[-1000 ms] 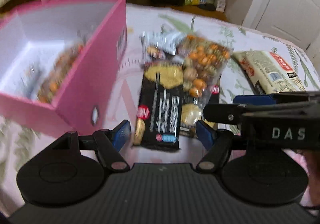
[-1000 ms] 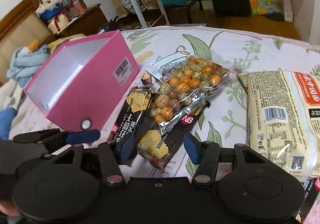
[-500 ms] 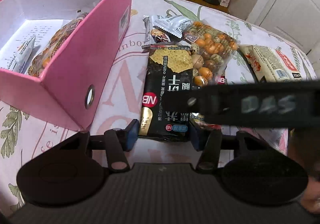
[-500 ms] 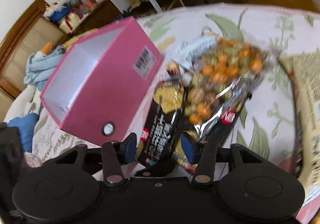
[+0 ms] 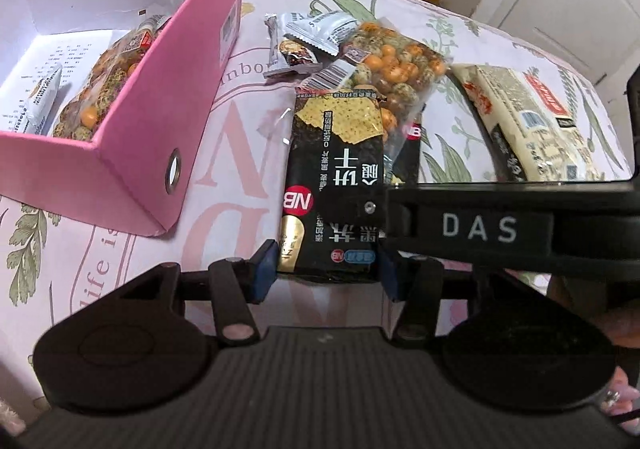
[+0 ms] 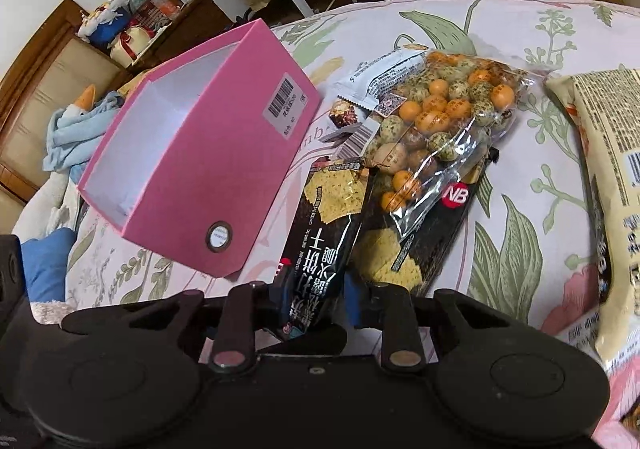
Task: Organize snacks
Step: 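Lift the black cracker pack with the right gripper toward the pink box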
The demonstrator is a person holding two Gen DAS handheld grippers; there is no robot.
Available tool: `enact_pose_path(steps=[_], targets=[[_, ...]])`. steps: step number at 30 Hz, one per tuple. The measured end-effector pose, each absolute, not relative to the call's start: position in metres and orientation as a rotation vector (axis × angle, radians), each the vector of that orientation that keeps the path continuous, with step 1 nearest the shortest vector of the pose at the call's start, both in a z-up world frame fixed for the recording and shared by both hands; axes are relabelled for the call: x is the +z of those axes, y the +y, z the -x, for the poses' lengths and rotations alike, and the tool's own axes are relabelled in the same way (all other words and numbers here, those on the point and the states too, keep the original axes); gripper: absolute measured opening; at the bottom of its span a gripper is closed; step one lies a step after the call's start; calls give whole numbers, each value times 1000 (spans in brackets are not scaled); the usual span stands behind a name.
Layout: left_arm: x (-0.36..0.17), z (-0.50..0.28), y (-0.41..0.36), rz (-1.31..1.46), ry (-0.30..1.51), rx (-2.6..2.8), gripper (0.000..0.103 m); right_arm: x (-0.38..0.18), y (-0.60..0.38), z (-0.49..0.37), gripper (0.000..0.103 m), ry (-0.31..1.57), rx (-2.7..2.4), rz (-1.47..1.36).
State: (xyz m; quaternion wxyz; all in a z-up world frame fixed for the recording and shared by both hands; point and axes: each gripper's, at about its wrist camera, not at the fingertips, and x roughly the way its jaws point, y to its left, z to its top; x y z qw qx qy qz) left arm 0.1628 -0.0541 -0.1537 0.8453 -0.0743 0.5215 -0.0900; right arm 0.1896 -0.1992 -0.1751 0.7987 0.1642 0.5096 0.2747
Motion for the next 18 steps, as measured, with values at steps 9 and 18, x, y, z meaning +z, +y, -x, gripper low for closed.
enact_pose_path(steps=[9,18], targets=[[-130,-133,-48,167,1105,-251,51,-147,-197,-160,30,1099,577,-309],[-95,-95,-33,121,1042,-264,51,-107,-180,-125,30,1058,588,-254]])
